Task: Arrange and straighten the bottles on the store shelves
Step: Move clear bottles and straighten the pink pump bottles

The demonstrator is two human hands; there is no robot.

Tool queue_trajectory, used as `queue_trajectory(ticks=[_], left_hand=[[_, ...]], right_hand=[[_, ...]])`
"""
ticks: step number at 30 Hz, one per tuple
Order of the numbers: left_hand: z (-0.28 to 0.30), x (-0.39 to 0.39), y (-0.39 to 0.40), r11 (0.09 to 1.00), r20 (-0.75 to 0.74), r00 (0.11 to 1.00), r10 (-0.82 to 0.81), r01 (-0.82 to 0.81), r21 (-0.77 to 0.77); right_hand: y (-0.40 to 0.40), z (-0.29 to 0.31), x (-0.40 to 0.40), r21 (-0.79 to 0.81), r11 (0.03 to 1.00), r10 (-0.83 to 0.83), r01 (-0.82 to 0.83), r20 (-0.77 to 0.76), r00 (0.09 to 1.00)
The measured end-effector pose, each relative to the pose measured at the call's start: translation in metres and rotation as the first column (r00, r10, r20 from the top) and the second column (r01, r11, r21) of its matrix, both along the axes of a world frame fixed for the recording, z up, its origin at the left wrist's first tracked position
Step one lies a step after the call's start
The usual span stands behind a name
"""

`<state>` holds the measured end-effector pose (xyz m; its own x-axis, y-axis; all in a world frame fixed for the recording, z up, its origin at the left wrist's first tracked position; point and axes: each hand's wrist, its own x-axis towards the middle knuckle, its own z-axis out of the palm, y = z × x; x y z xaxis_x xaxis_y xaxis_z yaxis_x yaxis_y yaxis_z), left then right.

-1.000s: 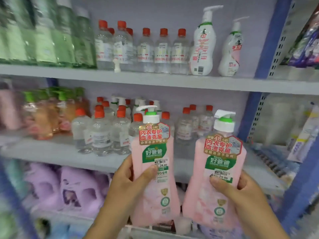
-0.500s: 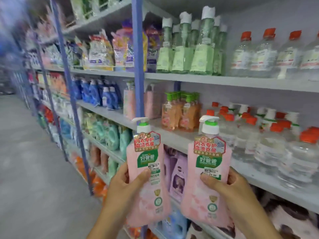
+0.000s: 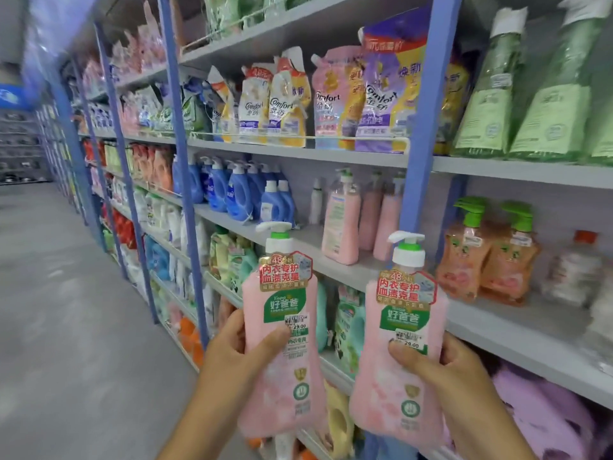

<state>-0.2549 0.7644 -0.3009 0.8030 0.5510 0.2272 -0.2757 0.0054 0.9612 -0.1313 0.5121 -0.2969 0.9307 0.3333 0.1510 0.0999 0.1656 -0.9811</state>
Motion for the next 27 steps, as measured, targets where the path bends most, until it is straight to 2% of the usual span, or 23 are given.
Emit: queue_trajectory(ticks=[8,14,18,22,27], left_hand=[[0.003,0.105,0.089,1.0,0.004,1.0,-0.027,0.027,0.01],[0.029,0.181,0.157,0.995,0.043,0.997,0.057,-0.06,0.085],[0.04,0.237,0.198,0.976,0.103,0.981,0.163,-0.176,0.129],[0.039,0.298,0.248,0.951,0.154,0.965,0.211,-0.239,0.193],[0.031,0.374,0.316,0.967,0.146,0.985,0.094,-0.125,0.222]], right_hand=[[0.102,0.009,0.096,-0.008,1.0,0.002,-0.002,0.057,0.998],[0.18,0.03,0.161,0.045,0.999,-0.033,0.03,0.077,0.996],[0.229,0.037,0.197,0.043,0.997,-0.064,0.06,0.111,0.992],[0.285,0.037,0.231,0.039,0.988,-0.154,0.15,0.146,0.977],[0.354,0.031,0.273,-0.02,0.947,-0.315,0.321,0.157,0.936]])
